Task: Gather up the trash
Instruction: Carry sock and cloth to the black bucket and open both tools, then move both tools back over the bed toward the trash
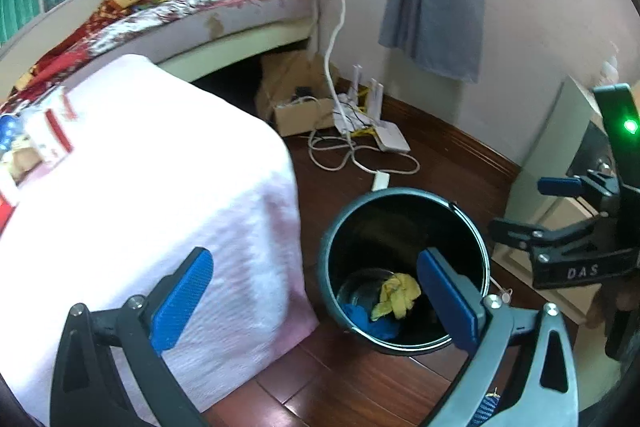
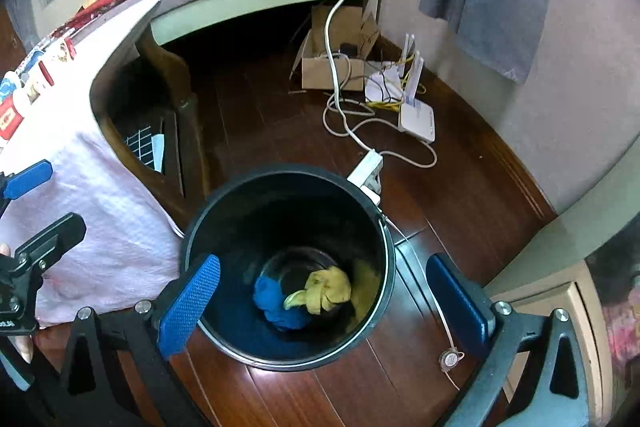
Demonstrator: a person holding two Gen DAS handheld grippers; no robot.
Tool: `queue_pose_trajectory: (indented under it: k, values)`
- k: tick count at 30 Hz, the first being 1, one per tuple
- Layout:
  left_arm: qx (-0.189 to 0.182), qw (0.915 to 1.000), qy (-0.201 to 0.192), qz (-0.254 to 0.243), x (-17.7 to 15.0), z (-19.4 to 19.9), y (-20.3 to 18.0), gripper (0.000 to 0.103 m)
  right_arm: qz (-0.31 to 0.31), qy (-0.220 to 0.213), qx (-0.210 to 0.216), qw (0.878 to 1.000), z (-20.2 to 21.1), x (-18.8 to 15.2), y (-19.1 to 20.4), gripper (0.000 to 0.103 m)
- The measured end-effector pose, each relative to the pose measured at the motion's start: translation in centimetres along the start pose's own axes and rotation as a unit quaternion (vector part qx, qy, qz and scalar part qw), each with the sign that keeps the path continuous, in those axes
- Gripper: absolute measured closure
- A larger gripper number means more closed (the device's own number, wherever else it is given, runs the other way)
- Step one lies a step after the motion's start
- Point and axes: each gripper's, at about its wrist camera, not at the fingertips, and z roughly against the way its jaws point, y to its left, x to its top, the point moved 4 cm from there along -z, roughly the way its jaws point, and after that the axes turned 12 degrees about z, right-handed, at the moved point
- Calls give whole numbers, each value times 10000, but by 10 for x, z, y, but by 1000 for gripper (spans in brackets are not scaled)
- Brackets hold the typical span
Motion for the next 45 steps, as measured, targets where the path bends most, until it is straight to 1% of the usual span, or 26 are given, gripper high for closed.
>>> queue_pose_trajectory:
  k: [6, 13, 19, 26, 30, 35, 42, 45]
  values:
    - [133, 9997, -196, 88, 4, 25, 10, 1, 281, -273, -66, 9992, 40, 15, 27, 0]
    - [309, 9984, -400, 243, 11, 52, 30, 1, 468, -572, 52, 9973, 79, 26, 57, 0]
    - [482, 9967, -509, 402, 11, 73, 51, 1, 572, -785, 204, 9951, 102, 34, 86, 0]
    - [701, 9937, -662, 571, 6, 94, 78, 1, 749, -930, 341, 9923, 107, 48, 117, 0]
    - [871, 9903, -805, 729, 7, 105, 100, 1, 887, -1018, 451, 9898, 106, 61, 139, 0]
    - [995, 9867, -892, 927, 4, 116, 124, 1, 1038, -1072, 623, 9868, 102, 75, 165, 0]
    - [1285, 9779, -1004, 1309, -2, 130, 172, 1, 1291, -1193, 900, 9803, 100, 92, 208, 0]
    - [1457, 9723, -1026, 1510, -7, 135, 197, 1, 1358, -1242, 1001, 9778, 98, 100, 226, 0]
